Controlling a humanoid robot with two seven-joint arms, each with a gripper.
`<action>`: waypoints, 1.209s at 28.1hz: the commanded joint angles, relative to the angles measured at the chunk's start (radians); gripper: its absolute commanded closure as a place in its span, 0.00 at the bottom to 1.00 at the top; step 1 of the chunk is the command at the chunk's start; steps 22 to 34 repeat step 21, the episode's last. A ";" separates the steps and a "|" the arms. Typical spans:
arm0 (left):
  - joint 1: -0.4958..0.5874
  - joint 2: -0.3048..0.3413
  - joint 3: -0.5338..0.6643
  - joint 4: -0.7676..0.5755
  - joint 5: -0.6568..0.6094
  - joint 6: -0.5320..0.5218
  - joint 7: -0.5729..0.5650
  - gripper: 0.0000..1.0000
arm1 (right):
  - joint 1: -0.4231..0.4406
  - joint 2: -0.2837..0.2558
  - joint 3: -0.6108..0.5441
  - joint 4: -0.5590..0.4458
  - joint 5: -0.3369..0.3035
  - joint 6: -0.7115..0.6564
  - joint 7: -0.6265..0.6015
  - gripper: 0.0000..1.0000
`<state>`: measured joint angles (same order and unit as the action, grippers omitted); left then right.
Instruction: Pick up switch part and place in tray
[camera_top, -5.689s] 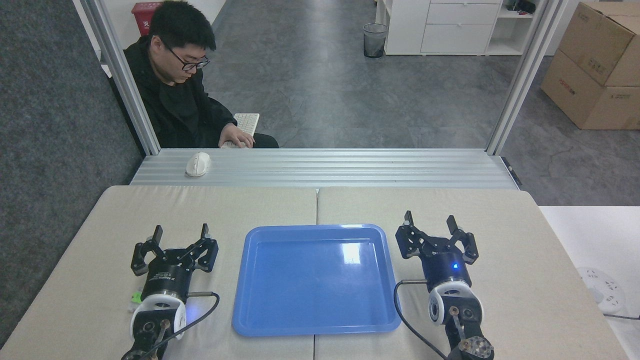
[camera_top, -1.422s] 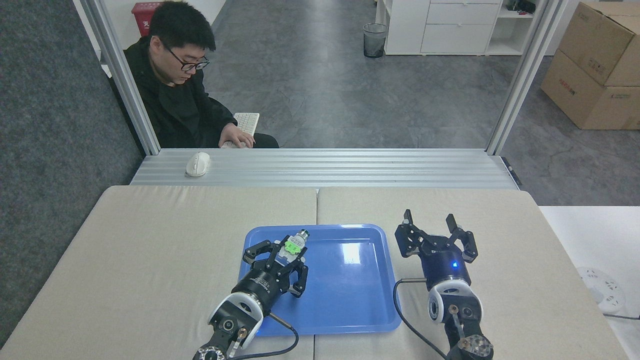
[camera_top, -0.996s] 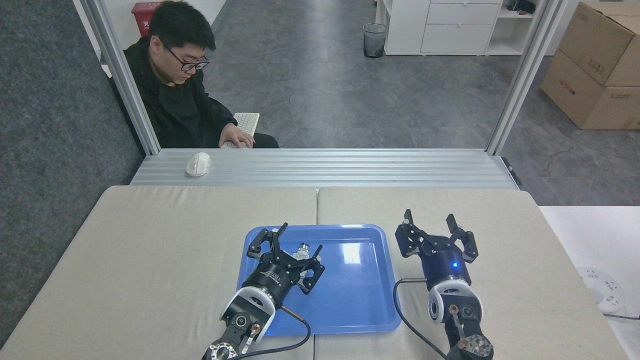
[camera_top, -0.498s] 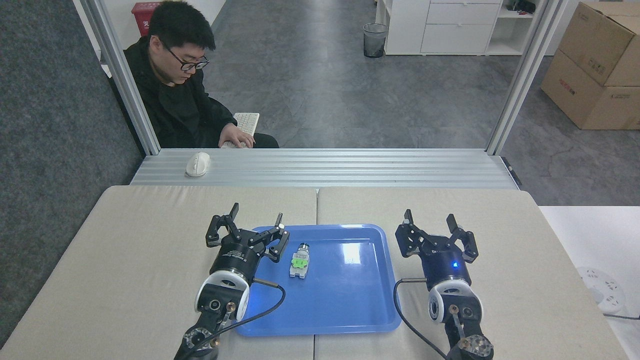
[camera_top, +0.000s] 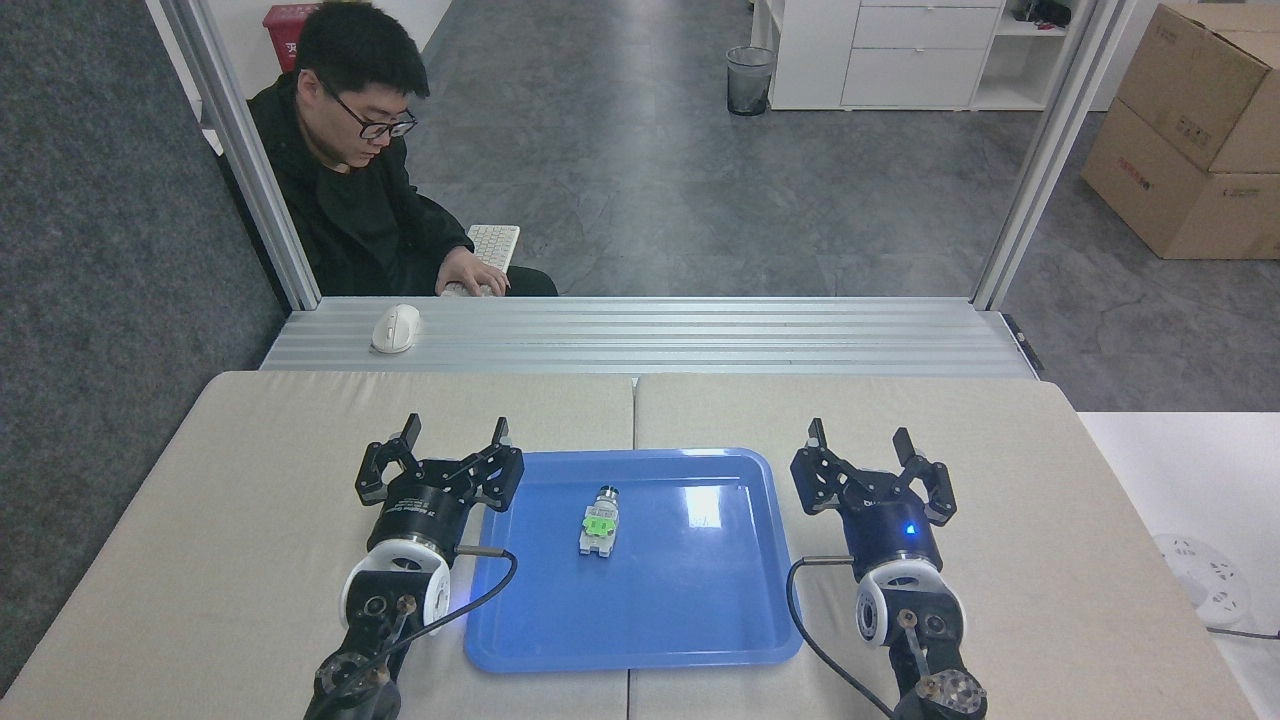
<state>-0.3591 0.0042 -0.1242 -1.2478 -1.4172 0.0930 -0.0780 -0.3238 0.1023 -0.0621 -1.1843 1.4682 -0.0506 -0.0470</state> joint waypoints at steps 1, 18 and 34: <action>0.003 0.045 0.070 0.002 0.026 0.001 0.003 0.01 | 0.000 0.000 0.001 0.000 0.000 0.000 -0.001 0.00; 0.011 0.046 0.100 -0.036 0.026 0.001 0.003 0.01 | 0.000 0.000 -0.001 0.000 0.000 0.000 -0.001 0.00; 0.012 0.046 0.098 -0.044 0.026 -0.001 0.004 0.01 | 0.000 0.000 -0.001 0.000 0.000 0.000 -0.001 0.00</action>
